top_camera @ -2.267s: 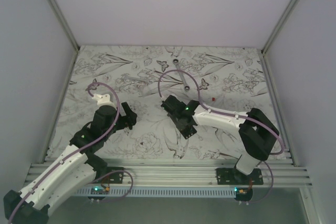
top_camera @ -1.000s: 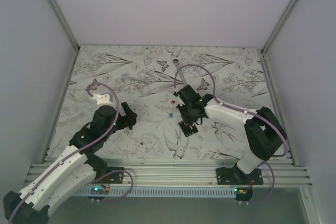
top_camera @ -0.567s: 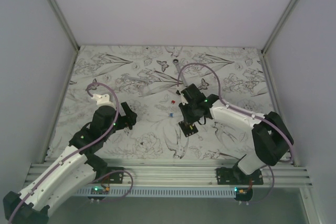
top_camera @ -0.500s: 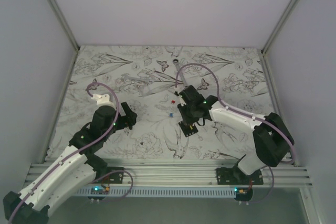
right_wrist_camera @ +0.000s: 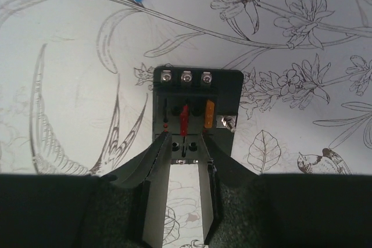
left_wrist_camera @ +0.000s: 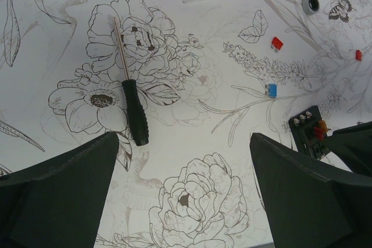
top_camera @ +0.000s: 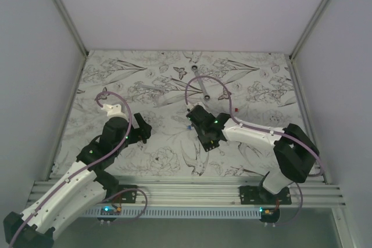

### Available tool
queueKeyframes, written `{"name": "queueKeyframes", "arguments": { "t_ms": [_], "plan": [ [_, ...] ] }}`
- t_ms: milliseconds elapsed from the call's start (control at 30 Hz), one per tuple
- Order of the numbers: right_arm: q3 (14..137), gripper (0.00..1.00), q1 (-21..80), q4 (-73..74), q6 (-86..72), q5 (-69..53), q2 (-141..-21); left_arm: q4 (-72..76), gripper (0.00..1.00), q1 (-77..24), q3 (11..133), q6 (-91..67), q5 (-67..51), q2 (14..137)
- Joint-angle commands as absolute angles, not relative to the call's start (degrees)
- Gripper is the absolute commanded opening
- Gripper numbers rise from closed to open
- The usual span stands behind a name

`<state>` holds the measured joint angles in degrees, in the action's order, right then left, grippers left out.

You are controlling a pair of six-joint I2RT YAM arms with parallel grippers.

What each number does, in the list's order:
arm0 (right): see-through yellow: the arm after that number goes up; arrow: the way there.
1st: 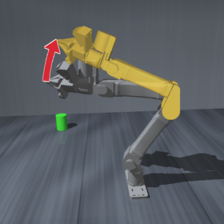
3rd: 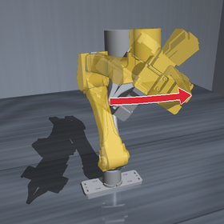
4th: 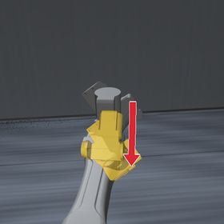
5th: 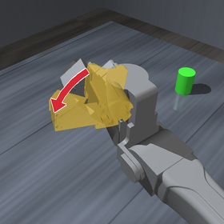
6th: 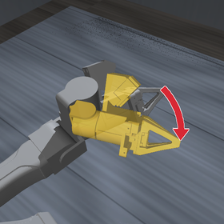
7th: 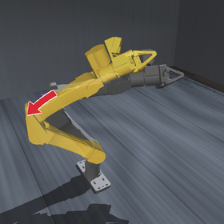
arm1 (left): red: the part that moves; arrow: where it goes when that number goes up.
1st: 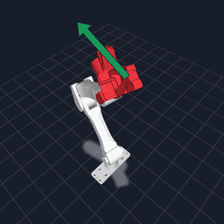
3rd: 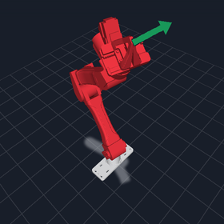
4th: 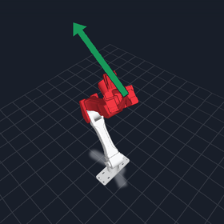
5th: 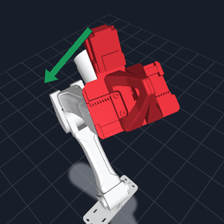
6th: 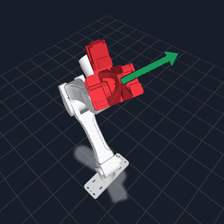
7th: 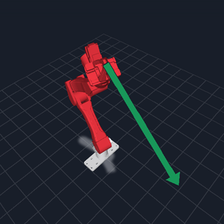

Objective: Snap on the fuse box
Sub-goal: Install the fuse at the fuse box base.

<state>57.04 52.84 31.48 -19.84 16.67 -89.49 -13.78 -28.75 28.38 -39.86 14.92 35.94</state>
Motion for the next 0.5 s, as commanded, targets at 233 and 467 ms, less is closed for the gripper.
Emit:
{"name": "queueKeyframes", "arguments": {
  "t_ms": [233, 467],
  "plan": [
    [58.5, 0.23, 53.7, 29.9, -20.9, 21.2, -93.3, -14.6, 1.0, -28.2, 28.3, -40.2, 15.0, 36.1],
    [58.8, 0.21, 53.7, 29.5, -20.5, 21.2, -93.2, -14.5, 1.0, -28.2, 28.4, -40.2, 14.9, 36.2]
  ]
}}
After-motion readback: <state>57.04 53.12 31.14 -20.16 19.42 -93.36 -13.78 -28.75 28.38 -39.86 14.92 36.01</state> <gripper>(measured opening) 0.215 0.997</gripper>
